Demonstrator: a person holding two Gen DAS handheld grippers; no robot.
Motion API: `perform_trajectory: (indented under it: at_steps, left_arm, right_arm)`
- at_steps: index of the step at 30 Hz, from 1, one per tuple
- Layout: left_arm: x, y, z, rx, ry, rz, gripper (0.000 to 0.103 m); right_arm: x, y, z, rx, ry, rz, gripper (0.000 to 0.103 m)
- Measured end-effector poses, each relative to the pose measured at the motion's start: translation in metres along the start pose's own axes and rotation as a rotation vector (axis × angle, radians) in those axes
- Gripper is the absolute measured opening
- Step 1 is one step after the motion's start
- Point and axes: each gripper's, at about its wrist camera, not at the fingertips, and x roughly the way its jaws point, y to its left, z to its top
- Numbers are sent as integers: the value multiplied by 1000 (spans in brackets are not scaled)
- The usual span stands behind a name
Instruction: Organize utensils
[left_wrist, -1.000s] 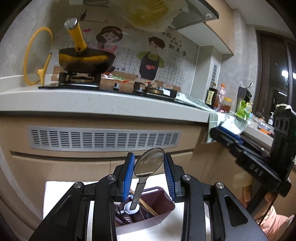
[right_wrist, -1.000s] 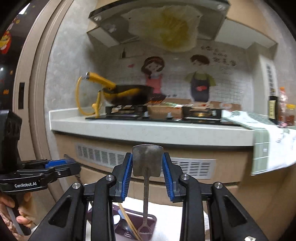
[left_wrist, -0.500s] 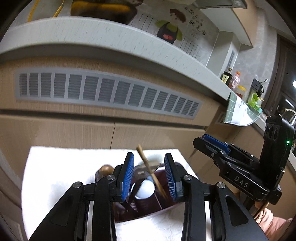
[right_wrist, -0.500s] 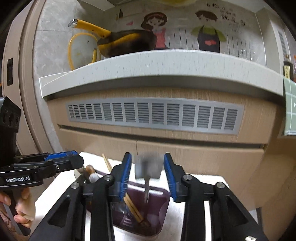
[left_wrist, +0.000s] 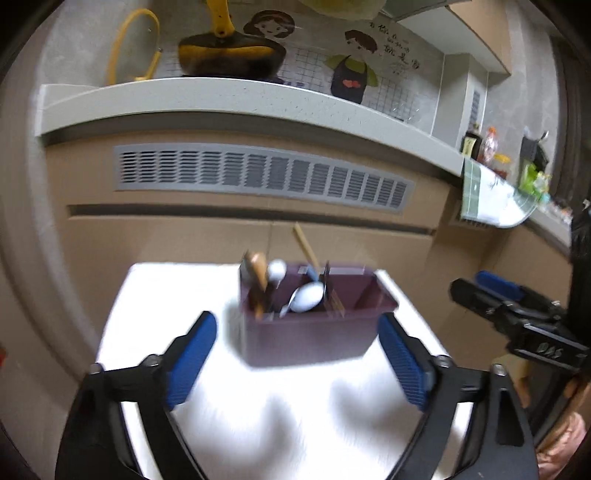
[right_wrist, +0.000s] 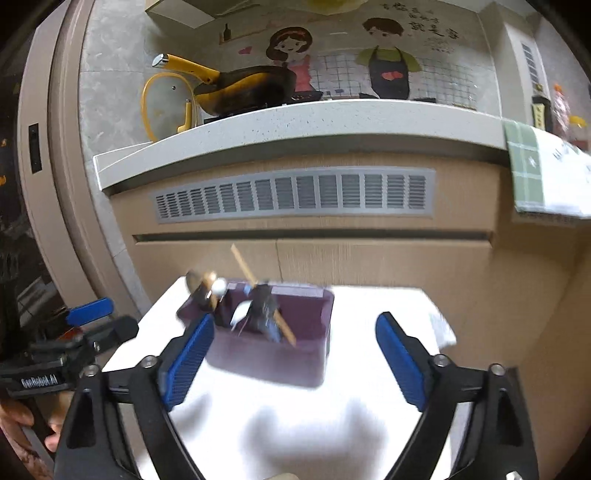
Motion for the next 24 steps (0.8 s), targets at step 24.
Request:
perform_trajectory:
  at_steps: [24]
  left_arm:
    - [-91,-40,-90,65,-10,203,103]
  right_arm:
    - [-89,21,-101,-21,-5,-167,102]
